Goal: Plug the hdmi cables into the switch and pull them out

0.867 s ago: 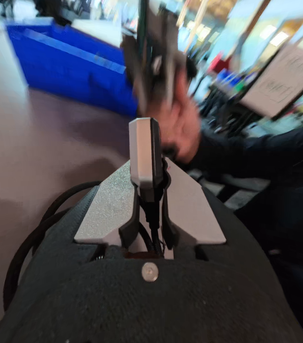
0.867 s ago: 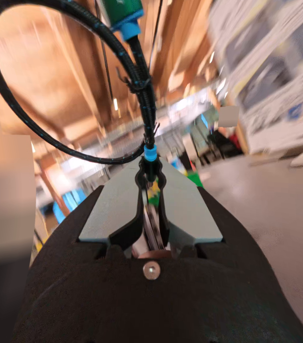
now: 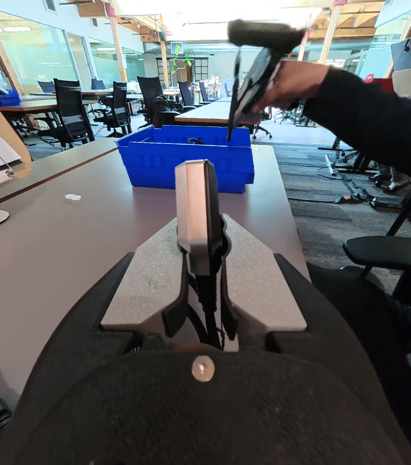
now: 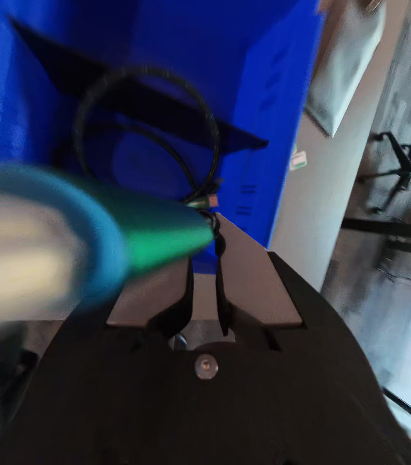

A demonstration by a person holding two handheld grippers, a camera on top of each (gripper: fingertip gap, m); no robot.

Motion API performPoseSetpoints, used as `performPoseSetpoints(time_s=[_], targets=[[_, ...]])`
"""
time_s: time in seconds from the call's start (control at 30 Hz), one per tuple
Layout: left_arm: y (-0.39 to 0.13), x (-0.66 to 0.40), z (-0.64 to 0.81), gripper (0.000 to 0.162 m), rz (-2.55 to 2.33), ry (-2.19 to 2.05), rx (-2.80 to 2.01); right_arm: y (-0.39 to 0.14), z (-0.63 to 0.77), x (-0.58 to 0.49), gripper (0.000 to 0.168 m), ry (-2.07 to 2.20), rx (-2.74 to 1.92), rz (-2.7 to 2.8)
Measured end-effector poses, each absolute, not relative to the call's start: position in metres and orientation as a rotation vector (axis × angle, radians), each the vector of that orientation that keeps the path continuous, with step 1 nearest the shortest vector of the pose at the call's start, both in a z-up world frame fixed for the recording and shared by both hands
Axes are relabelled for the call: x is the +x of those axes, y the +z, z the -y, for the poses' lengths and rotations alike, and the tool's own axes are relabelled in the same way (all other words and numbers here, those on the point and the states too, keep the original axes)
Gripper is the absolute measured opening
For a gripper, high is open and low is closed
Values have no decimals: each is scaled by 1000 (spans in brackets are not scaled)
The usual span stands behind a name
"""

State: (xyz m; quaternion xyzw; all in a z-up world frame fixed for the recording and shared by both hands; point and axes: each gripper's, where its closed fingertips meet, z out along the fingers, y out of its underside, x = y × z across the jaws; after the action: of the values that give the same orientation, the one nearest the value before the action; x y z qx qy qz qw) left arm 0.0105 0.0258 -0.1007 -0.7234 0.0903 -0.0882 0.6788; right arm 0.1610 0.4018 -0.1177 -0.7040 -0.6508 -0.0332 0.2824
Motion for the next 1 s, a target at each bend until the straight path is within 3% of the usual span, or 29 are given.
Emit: performPoseSetpoints(time_s=[0.13, 0.3, 0.47, 0.63, 0.8, 0.9, 1.0], targets=[[-107, 11, -27, 21, -232, -145, -1649, -165, -432, 196, 22, -742, -1926, 1903], [-106, 1, -28, 21, -167, -162, -1645, -113, -445, 204, 26, -816, -1871, 1827], [-95, 12, -23, 20, -221, -213, -1587, -69, -363, 150, 29, -180, -1757, 1857], [-97, 36, -19, 21, -343, -297, -1582, -76, -133, 95, 52, 811, -1290, 2364], [-106, 53, -15, 20, -451, -323, -1603, -91, -22, 59, 53, 1054, -994, 2437], [-107, 59, -14, 20, -481, -331, -1604, -107, 5, 45, 37, 1091, -934, 2474], [-110, 56, -14, 20, -473, -317, -1622, -108, 7, 41, 36, 1162, -943, 2478]])
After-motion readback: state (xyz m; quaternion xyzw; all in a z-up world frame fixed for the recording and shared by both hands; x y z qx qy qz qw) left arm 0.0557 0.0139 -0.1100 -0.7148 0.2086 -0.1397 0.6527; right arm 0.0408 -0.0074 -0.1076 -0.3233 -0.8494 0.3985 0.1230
